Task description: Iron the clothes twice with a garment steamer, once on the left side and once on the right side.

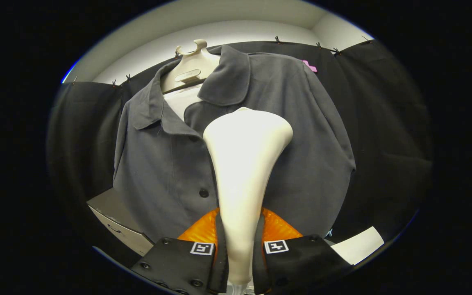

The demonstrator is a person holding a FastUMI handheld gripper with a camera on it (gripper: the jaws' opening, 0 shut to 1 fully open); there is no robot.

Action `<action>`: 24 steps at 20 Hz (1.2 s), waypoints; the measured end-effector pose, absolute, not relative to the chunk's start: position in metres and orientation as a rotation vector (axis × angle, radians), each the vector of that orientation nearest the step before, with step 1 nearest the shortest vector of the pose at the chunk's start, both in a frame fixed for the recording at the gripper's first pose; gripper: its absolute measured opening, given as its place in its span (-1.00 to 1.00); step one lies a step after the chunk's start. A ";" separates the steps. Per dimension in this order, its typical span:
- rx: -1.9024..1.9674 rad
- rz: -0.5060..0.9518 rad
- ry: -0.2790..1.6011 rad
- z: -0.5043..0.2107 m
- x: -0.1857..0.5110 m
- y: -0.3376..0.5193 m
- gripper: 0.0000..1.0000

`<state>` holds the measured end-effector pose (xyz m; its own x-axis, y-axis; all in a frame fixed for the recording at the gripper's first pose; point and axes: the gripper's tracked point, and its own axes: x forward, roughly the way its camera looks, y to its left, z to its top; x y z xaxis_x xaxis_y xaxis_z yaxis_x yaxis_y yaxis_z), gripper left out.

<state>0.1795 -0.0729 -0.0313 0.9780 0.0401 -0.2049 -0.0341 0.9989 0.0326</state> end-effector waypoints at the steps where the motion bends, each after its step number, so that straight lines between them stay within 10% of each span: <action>1: 0.027 0.038 0.217 -0.038 0.178 -0.073 -0.38; 24: 0.097 0.022 0.404 -0.180 0.140 -0.112 -0.38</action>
